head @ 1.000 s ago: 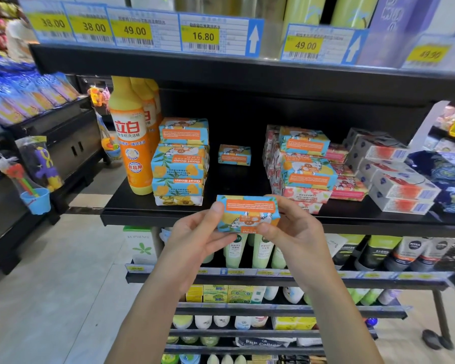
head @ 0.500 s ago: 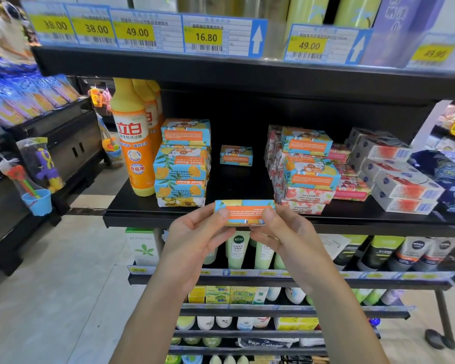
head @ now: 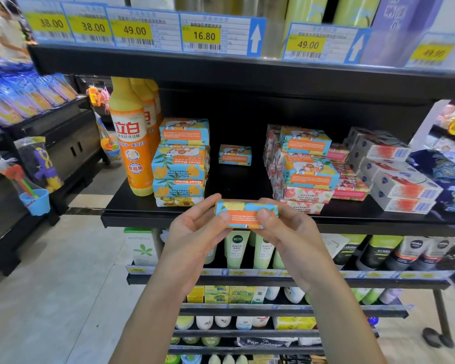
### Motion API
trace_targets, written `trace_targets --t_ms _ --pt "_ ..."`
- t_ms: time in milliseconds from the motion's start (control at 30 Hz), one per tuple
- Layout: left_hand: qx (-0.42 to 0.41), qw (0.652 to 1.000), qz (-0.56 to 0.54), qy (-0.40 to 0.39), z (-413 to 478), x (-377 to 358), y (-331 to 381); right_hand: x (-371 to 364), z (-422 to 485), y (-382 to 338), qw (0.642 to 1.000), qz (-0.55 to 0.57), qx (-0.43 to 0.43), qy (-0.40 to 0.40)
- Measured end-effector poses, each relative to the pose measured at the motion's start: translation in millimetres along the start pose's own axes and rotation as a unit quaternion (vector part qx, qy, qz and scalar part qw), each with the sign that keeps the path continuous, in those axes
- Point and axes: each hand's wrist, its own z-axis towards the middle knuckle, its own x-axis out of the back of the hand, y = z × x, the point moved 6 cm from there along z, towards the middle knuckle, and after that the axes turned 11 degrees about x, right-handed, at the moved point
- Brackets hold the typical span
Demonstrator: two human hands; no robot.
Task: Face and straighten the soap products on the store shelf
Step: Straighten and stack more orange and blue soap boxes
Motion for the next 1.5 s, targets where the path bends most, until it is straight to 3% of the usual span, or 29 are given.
trace_targets --t_ms 333,633,1067,1500 --pt "0.046 0.997 0.012 -0.052 -1.0 -7.1 -1.6 2.5 -2.5 -1.7 0.997 -0.014 0.07 -0.036" --pt "0.038 0.998 0.006 -0.048 0.6 -5.9 -6.6 0.6 -3.8 1.7 0.998 -0.004 0.047 -0.053" --pt "0.019 0.999 0.002 -0.037 -0.1 -6.7 -9.5 2.4 -4.1 2.8 0.999 0.025 0.003 0.026" --pt "0.025 0.999 -0.001 -0.021 -2.8 -7.1 -14.4 5.6 -6.4 7.1 0.998 0.018 0.05 0.029"
